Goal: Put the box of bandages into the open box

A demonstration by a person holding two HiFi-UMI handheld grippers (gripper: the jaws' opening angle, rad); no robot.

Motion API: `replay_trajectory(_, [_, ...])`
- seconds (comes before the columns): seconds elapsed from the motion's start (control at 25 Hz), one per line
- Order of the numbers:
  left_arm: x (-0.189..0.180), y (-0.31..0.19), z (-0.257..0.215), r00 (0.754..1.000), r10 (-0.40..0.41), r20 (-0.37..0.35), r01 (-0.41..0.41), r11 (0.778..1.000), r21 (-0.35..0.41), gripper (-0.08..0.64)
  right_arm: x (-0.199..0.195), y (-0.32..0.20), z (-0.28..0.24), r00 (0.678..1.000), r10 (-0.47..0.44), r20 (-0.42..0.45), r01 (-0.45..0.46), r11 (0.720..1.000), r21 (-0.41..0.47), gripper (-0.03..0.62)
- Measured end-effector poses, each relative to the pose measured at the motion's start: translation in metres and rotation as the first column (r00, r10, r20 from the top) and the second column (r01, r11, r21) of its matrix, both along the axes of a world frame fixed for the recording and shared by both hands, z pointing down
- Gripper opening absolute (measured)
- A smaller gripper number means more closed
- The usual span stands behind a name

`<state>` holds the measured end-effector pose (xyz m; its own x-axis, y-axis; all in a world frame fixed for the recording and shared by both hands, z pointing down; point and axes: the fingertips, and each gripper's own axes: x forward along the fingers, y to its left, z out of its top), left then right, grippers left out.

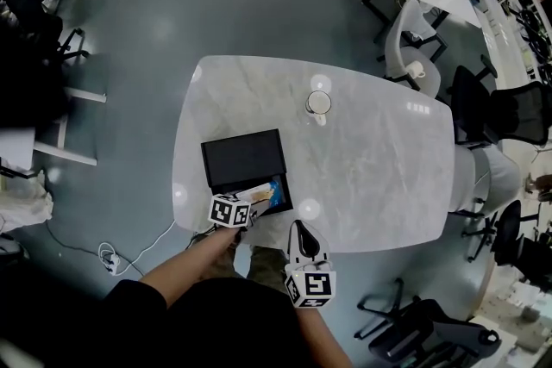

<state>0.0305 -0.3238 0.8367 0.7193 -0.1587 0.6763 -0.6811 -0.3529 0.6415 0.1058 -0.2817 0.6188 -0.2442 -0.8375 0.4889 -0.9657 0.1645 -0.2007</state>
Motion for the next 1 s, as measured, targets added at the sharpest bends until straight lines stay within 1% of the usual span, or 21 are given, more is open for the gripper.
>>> replay_trajectory(0.12, [-0.005, -0.006, -0.005, 1.000, -0.012, 0.021, 0.011, 0.999, 0.051, 0.370, 0.003, -0.002, -0.001, 1.000, 0.004, 0.010, -0.004, 1.000, 0.006, 0.012])
replay_trajectory(0.24, [-0.014, -0.010, -0.009, 0.998, -0.033, 0.051, 0.027, 0.995, 0.099, 0.378, 0.006, -0.002, -0.003, 1.000, -0.006, 0.015, 0.006, 1.000, 0.012, 0.012])
replay_trajectory(0.44, [-0.030, -0.012, -0.015, 0.993, -0.091, 0.079, 0.080, 0.988, 0.132, 0.390, 0.013, -0.001, -0.008, 0.999, -0.029, 0.019, 0.028, 0.999, 0.025, 0.012])
replay_trajectory(0.6, [-0.041, -0.009, -0.025, 0.988, -0.120, 0.101, 0.103, 0.981, 0.162, 0.393, 0.019, 0.002, -0.014, 0.999, -0.044, 0.031, 0.043, 0.999, 0.032, 0.012])
replay_trajectory(0.76, [-0.049, -0.002, -0.026, 0.982, -0.142, 0.127, 0.115, 0.974, 0.198, 0.395, 0.031, 0.002, -0.014, 0.999, -0.046, 0.021, 0.045, 0.998, 0.047, 0.012])
replay_trajectory(0.84, [-0.052, -0.001, -0.030, 0.979, -0.161, 0.126, 0.132, 0.969, 0.210, 0.397, 0.036, 0.001, -0.015, 0.998, -0.054, 0.024, 0.053, 0.997, 0.054, 0.012])
replay_trajectory(0.92, [-0.055, -0.001, -0.044, 0.974, -0.202, 0.098, 0.175, 0.957, 0.233, 0.397, 0.036, 0.001, -0.019, 0.997, -0.077, 0.030, 0.074, 0.995, 0.066, 0.012])
replay_trajectory(0.96, [-0.057, -0.001, -0.056, 0.971, -0.228, 0.077, 0.202, 0.945, 0.259, 0.397, 0.035, 0.001, -0.022, 0.995, -0.091, 0.032, 0.089, 0.993, 0.076, 0.013])
replay_trajectory(1.0, [-0.059, -0.001, -0.070, 0.965, -0.255, 0.053, 0.229, 0.927, 0.296, 0.397, 0.034, 0.001, -0.026, 0.994, -0.105, 0.032, 0.102, 0.991, 0.087, 0.012])
